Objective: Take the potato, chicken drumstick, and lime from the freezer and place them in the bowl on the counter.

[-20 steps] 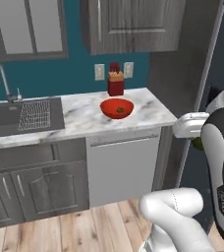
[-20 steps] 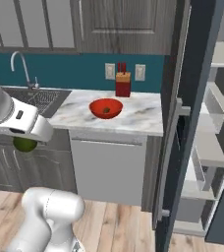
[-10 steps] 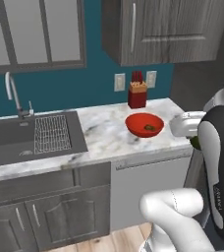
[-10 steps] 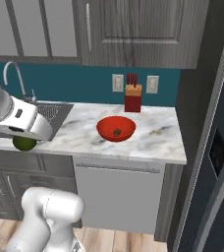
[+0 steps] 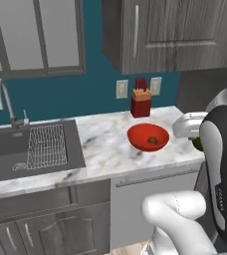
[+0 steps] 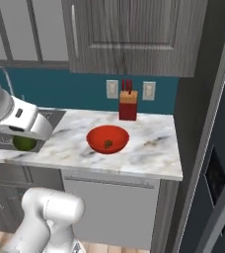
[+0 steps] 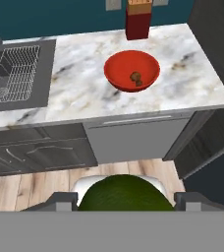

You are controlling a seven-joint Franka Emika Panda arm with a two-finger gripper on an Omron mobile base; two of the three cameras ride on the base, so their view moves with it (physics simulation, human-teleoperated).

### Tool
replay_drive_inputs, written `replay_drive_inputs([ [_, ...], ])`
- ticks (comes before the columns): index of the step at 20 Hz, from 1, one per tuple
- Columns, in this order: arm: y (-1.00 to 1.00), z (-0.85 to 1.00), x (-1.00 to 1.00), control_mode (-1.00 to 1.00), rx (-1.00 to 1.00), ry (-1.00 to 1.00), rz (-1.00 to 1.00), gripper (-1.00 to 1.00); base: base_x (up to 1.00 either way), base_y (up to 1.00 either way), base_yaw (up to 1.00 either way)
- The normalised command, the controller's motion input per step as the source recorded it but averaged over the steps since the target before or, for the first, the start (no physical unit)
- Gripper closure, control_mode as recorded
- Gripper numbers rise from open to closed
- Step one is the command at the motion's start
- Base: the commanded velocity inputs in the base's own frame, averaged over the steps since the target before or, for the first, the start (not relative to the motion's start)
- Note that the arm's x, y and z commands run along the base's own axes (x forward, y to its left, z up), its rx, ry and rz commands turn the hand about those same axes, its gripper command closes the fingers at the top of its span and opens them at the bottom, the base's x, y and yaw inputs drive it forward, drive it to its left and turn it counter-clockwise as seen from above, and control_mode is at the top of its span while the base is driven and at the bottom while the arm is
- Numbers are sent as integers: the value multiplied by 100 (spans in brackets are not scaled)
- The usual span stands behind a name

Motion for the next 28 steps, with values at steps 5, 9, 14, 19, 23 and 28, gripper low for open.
replay_drive_inputs([
  [5,0,0,0,100,0,0,0,100,53,-46,14],
  [9,0,0,0,100,0,0,0,100,62,-6,3],
  [14,0,0,0,100,0,0,0,100,52,-10,0],
  [19,0,0,0,100,0,0,0,100,34,-11,-5],
  [23,0,0,0,100,0,0,0,100,20,-2,-21],
  [28,0,0,0,100,0,0,0,100,35,0,-14],
])
